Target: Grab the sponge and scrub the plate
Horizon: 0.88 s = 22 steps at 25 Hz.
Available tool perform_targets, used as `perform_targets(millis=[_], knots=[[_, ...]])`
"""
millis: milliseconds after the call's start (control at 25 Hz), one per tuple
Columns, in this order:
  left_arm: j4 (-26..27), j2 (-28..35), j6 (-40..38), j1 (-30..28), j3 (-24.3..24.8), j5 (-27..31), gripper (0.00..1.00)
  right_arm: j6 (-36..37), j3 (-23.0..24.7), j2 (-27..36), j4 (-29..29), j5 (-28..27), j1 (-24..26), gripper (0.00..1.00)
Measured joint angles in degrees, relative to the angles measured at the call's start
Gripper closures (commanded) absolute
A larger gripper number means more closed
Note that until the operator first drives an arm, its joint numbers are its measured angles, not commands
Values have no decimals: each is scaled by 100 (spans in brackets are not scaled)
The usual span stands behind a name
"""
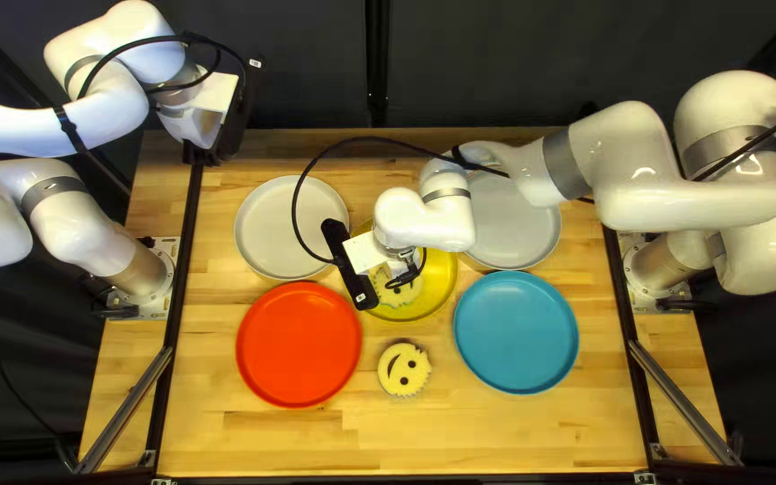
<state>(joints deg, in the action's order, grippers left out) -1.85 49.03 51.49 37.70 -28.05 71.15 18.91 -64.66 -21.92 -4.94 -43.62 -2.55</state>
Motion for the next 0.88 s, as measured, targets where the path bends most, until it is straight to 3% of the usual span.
perform_targets(millis=[200,360,880], knots=[[0,0,0,0,0,0,0,-27,505,416,65,11,42,100],[0,0,0,0,0,0,0,-49,539,455,85,-5,78,100],[0,0,0,0,0,0,0,237,-778,-421,10,-182,289,100]])
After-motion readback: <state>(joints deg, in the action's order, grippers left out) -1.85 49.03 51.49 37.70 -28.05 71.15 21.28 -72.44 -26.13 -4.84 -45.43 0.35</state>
